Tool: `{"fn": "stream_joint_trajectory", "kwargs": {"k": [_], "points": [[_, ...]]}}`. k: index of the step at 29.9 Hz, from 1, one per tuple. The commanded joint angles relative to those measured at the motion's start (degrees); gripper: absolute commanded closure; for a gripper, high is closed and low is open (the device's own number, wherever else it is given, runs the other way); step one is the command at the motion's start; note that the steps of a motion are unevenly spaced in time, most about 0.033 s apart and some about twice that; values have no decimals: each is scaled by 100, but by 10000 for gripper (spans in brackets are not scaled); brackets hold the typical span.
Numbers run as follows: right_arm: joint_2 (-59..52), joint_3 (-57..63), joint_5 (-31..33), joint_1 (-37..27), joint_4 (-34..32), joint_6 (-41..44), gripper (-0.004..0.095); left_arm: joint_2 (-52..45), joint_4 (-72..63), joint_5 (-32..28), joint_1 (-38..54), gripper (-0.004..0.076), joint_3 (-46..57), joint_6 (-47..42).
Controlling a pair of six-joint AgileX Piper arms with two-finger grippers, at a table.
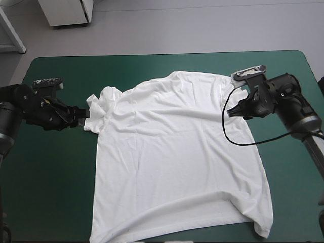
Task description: Fold the cloth
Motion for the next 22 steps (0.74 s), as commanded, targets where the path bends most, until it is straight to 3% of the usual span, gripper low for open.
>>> {"fn": "stream_joint_trajectory", "kwargs": {"k": [1, 11, 22], "points": [[124, -185, -208, -212, 51, -109, 447, 11, -224, -237, 7, 321, -187, 81], [753, -838, -193, -1266, 1594, -640, 466, 692, -136, -334, -397, 321, -138, 94], [1107, -838, -104, -1265, 1630, -744, 468, 985, 74, -460, -688, 321, 842, -12]]}}
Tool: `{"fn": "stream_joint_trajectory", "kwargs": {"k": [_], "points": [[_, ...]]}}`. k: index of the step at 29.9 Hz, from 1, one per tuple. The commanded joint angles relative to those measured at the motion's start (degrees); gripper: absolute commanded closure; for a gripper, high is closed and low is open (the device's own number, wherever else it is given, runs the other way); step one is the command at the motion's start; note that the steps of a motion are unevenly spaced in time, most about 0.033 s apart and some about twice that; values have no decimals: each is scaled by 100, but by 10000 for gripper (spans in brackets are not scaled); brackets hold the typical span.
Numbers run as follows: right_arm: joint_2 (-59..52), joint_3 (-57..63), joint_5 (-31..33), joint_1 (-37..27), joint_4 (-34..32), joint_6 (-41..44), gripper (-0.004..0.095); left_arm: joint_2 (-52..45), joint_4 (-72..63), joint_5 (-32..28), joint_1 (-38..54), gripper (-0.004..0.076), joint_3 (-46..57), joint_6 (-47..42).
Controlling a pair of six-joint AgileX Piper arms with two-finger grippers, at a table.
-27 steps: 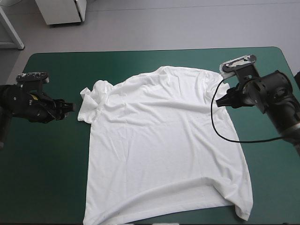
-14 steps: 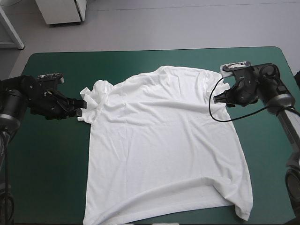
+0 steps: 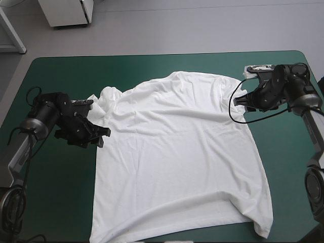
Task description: Fold the cloth
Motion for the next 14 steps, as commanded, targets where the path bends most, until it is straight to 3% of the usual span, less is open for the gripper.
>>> {"fn": "stream_joint_trajectory", "kwargs": {"k": [1, 7, 14], "points": [[-104, -180, -171, -37, 40, -73, 468, -216, -94, -248, -34, 321, 104, -51], [65, -219, -184, -37, -49, -96, 468, -170, -165, -805, -34, 321, 157, -51], [78, -392, -199, -37, -76, -96, 468, 348, -213, -862, -34, 321, 157, -51]]}}
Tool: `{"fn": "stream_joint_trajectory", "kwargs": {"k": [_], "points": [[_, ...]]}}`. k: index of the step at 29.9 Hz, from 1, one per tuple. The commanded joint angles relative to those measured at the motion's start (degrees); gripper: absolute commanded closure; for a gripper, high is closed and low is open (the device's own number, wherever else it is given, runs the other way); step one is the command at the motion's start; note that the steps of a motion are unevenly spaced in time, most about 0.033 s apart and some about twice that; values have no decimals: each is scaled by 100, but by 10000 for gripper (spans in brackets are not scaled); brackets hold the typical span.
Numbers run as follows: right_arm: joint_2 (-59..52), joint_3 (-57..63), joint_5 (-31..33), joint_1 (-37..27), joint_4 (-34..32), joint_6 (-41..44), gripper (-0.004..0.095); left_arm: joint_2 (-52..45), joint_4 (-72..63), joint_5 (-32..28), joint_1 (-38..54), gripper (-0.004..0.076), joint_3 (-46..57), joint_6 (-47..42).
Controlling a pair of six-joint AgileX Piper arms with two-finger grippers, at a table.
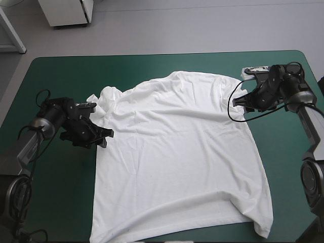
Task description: Fold the cloth
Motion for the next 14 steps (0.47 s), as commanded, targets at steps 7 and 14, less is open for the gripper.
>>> {"fn": "stream_joint_trajectory", "kwargs": {"k": [7, 14], "points": [[-213, -350, -171, -37, -16, -114, 469, 148, -245, -490, -34, 321, -141, -51], [-23, -350, -92, -37, 34, -136, 469, 447, -300, -504, -116, 400, -141, -41]]}}
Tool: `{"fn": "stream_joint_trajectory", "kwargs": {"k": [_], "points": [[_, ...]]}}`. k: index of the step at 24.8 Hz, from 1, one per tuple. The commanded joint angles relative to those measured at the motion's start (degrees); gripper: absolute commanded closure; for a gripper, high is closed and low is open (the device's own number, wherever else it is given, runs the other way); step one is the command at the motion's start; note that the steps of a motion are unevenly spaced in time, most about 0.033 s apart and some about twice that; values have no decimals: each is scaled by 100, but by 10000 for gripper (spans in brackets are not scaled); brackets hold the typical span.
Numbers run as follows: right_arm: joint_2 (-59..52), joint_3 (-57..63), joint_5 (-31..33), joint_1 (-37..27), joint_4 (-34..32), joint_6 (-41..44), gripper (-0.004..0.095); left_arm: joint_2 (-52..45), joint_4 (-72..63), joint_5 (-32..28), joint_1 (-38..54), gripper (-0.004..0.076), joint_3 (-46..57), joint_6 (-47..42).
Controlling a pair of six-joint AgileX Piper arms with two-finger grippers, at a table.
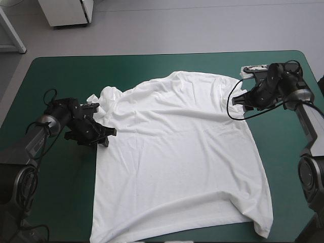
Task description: Fold the cloth
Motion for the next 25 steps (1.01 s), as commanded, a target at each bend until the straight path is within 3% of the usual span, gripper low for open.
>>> {"fn": "stream_joint_trajectory", "kwargs": {"k": [1, 8, 25], "points": [[-193, -181, -67, -37, 34, -83, 469, -34, -168, -164, -136, 429, -87, -33], [-14, -181, 47, -37, 26, -108, 468, -34, -140, -370, -406, 735, -87, 10], [826, -181, 438, -18, 262, -148, 468, -34, -126, -117, -408, 733, -727, 228]]}}
